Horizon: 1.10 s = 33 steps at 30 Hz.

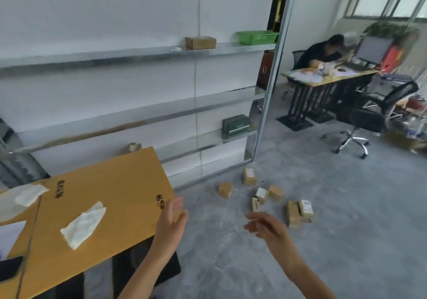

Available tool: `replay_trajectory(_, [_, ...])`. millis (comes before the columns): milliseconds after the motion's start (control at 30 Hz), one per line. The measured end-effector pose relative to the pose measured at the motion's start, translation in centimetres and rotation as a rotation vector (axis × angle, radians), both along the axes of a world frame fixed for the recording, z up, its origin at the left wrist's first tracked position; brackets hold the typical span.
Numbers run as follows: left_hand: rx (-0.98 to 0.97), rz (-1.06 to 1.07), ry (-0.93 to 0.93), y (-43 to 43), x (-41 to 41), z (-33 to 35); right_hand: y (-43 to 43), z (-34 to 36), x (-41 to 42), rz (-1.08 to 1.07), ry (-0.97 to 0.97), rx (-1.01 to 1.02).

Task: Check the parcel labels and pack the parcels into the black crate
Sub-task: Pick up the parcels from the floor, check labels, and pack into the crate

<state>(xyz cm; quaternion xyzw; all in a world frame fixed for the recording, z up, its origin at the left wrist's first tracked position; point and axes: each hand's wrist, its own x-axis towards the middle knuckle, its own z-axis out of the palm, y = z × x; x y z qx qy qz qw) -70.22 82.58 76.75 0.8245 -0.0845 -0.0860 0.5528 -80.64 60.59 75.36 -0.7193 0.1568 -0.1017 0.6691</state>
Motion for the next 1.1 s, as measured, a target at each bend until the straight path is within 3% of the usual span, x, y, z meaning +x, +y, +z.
replay_trajectory(333, [-0.022,-0.088,-0.010,-14.2,4.4,-0.3,-13.4,0.2,3.1,-0.307,0.010,0.032])
replay_trajectory(733, [0.029,-0.095,0.026,-23.0,20.7,-4.3,-26.0,-1.1,15.8,-0.408,0.110,-0.013])
replay_trajectory(1100, [0.118,-0.092,0.202,-32.0,34.9,-7.8,-36.2,-3.2,29.1,-0.415,0.250,0.061])
